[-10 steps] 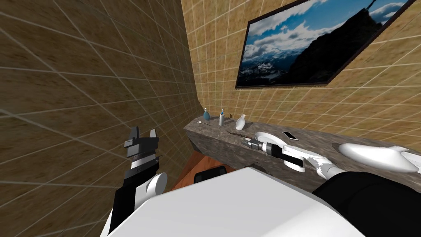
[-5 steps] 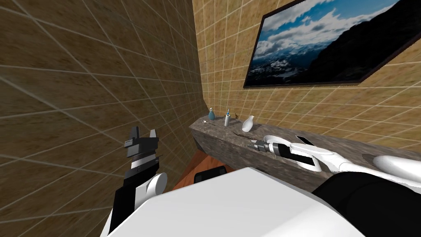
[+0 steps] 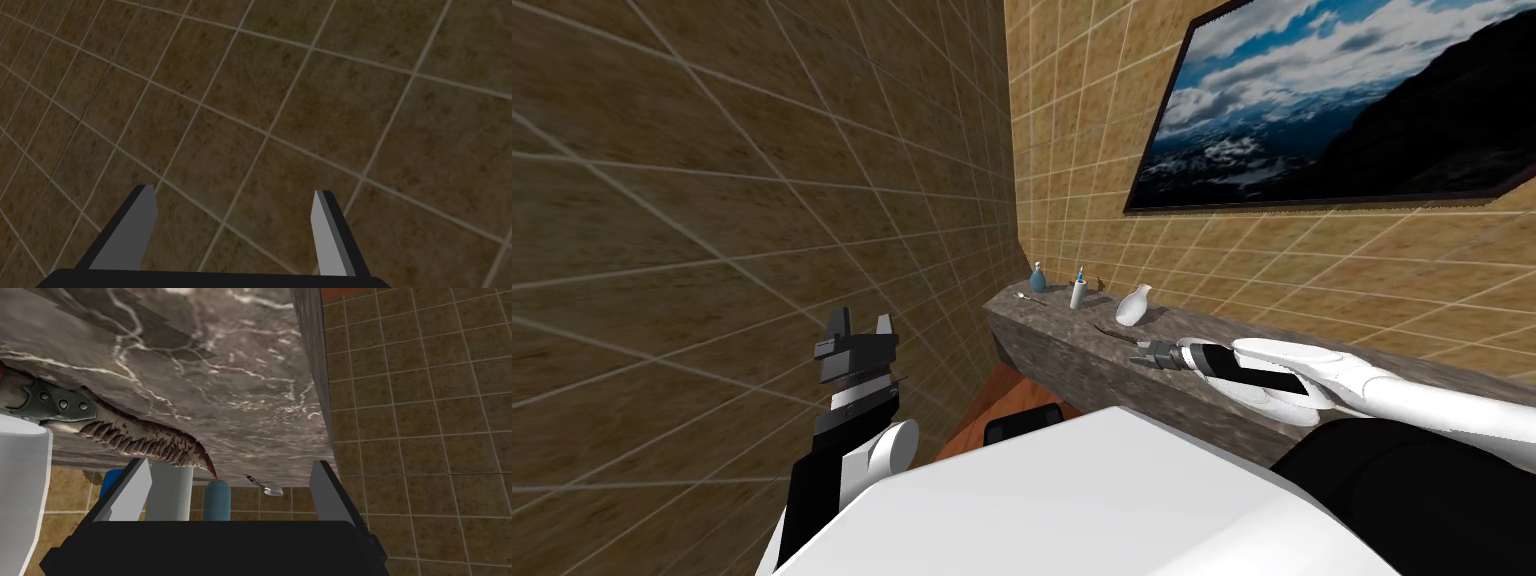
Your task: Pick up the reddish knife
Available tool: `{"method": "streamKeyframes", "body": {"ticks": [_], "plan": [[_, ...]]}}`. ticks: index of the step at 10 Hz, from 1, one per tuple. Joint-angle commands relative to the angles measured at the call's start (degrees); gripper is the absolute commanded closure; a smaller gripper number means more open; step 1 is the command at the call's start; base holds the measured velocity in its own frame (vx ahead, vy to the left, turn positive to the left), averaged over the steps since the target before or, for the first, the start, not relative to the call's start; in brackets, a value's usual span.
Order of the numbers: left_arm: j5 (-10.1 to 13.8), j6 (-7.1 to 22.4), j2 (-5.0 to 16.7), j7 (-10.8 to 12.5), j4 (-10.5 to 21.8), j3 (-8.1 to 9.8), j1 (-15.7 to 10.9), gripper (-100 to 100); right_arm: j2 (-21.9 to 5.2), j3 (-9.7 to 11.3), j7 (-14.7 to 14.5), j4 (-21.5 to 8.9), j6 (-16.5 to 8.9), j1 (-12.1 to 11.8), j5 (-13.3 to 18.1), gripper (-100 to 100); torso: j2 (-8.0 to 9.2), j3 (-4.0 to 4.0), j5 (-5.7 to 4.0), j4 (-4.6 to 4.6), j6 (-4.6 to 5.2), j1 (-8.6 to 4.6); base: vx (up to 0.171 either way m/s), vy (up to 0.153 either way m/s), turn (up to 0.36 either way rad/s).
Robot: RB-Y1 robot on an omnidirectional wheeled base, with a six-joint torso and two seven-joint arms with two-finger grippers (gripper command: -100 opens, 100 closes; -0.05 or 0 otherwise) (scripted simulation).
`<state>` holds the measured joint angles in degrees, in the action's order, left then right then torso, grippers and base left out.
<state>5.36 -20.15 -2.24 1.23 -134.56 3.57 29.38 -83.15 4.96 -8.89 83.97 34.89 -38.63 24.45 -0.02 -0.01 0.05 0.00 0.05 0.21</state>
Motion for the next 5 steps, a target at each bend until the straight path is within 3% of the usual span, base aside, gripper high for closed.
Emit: {"method": "streamKeyframes", "body": {"ticks": [1, 4, 5], "plan": [[0.0, 0.0, 0.0, 0.0, 0.0, 0.00, 0.0, 0, -2.9, 0.8, -0.3, -2.4, 0.9, -0.9, 1.1, -100, 0.00, 0.00, 0.00, 0.00, 0.00, 0.00, 0.035, 0.065, 0.181], [0.0, 0.0, 0.0, 0.0, 0.0, 0.00, 0.0, 0, -5.9, 1.4, -0.4, -4.1, 1.5, -1.8, 2.0, -100, -0.03, -0.01, 0.00, -0.01, -0.02, 0.00, 0.033, 0.045, 0.100], [0.0, 0.0, 0.0, 0.0, 0.0, 0.00, 0.0, 0, -8.2, 2.0, -0.5, -5.6, 2.1, -2.7, 2.8, -100, 0.00, 0.00, -0.01, 0.00, 0.01, -0.03, 0.044, 0.050, 0.177]]}}
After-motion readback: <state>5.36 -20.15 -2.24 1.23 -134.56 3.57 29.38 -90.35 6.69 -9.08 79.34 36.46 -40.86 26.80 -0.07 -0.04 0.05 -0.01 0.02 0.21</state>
